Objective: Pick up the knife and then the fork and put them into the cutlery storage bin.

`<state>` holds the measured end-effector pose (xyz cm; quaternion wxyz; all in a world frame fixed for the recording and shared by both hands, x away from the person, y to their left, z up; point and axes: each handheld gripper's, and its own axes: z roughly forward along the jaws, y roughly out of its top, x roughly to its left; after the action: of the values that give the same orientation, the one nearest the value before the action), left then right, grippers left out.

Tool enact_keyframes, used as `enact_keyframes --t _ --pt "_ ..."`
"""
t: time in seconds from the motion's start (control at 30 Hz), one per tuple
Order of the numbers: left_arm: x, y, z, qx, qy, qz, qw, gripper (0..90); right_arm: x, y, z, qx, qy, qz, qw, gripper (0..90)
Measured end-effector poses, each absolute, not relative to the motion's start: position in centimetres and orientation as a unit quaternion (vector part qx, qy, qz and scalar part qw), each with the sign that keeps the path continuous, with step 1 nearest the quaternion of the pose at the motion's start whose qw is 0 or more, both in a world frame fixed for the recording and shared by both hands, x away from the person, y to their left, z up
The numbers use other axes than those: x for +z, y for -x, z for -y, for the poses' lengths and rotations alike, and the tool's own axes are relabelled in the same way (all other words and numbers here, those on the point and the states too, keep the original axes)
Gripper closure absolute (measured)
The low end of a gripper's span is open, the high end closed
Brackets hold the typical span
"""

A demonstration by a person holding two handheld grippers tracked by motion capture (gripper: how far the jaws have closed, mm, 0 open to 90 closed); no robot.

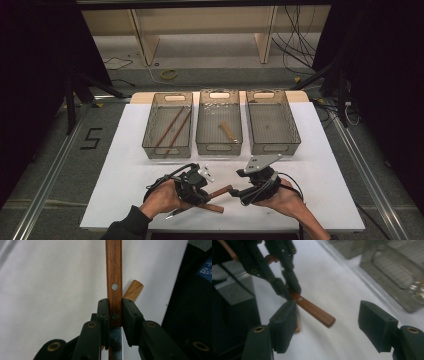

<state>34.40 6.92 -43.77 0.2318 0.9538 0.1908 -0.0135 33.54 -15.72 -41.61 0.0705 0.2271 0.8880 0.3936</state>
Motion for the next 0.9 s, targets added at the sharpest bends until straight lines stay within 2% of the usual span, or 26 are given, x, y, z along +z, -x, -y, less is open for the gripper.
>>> enact_keyframes --t 0.6,0.9 --pt "-42.8 -32.2 -5.3 -0.023 -0.962 -0.135 0.236 76.6 -43.3 -32.4 13.3 0.319 -0.107 -0.941 0.037 33.3" --pt "-42.5 -31.9 -5.3 -0.028 -0.962 -0.126 0.241 76.5 -43.6 -31.8 12.9 0.301 -0.075 -0.95 0.037 46.0"
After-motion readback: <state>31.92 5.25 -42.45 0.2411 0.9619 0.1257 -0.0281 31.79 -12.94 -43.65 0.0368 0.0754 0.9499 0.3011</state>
